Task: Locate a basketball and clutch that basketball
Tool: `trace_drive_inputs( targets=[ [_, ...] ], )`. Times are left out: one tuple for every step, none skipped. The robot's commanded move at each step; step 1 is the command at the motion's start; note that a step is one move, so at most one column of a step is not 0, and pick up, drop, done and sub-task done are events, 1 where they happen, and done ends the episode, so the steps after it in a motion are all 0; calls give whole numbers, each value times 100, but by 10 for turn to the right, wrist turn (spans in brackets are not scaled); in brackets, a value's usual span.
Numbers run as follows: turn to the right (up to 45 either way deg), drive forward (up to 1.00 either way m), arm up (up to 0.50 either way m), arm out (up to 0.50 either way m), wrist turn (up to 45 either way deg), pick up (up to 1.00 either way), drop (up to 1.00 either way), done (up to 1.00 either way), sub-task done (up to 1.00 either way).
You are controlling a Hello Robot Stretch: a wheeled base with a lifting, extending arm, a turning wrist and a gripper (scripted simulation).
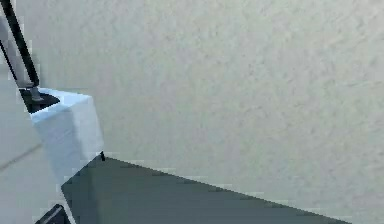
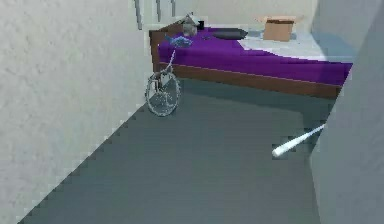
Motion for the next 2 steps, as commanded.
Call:
trace_drive_inputs(
  targets=[
    [0,65,0,0,0,0,0,0,0],
    [-450,0,0,0,0,0,0,0,0]
  ],
)
